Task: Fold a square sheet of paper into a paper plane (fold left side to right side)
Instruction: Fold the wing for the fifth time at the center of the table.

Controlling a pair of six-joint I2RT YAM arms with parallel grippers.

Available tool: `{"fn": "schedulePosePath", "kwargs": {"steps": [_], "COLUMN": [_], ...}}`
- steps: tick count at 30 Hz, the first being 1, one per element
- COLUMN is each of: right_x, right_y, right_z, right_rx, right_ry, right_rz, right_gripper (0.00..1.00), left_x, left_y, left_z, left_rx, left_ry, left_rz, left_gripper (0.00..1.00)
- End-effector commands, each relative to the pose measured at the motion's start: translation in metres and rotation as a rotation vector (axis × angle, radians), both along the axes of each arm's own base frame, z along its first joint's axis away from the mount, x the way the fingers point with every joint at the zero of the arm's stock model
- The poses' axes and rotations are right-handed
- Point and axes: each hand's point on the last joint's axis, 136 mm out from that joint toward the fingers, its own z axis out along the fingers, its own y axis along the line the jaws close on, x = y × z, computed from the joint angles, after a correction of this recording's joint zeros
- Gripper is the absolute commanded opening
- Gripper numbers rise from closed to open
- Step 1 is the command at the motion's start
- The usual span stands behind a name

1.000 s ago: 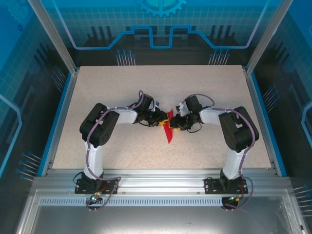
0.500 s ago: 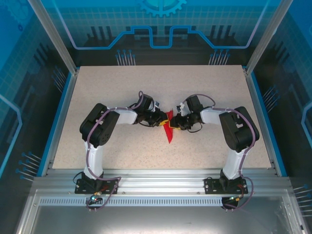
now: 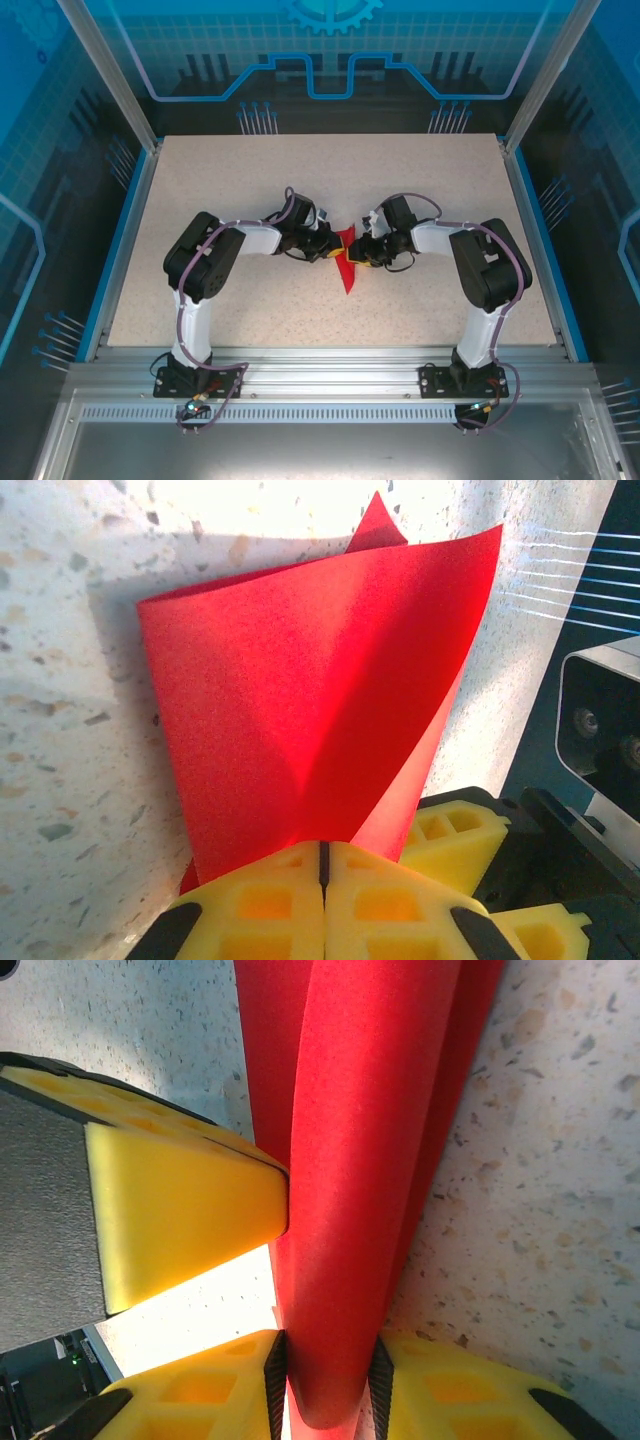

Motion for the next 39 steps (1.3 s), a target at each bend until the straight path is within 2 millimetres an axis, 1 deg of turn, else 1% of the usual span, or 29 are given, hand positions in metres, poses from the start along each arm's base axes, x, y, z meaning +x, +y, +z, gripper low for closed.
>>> {"fn": "schedulePosePath", "kwargs": {"steps": [1, 11, 19, 21, 32, 39], "right_x": [-0.004, -0.005, -0.004, -0.004, -0.005, -0.004], "right_y": [-0.005, -0.006, -0.005, -0.006, -0.006, -0.006], "right_z": [0.000, 0.002, 0.005, 0.005, 0.005, 0.004], "right_rx": [-0.003, -0.004, 0.009, 0.014, 0.023, 0.024], "right_ry": [0.013, 0.009, 0.006, 0.006, 0.010, 0.015], "right_rz": [0.001, 0.002, -0.002, -0.004, -0.005, -0.006], "right_gripper": [0.30, 0.29, 0.29, 0.29, 0.29, 0.29], "left_x": [-0.002, -0.002, -0.005, -0.005, -0.002, -0.002], "left_y": [0.007, 0.014, 0.012, 0.011, 0.003, 0.001], "left_z": [-0.002, 0.002, 0.018, 0.019, 0.016, 0.008], "left_rx": [0.013, 0.014, -0.041, -0.060, -0.120, -0.114], "left_ry": [0.005, -0.006, -0.046, -0.054, -0.048, -0.029], "left_rz": [-0.009, 0.001, -0.001, -0.003, -0.010, -0.011], "left_gripper": [0.00, 0.01, 0.17, 0.20, 0.25, 0.26]}}
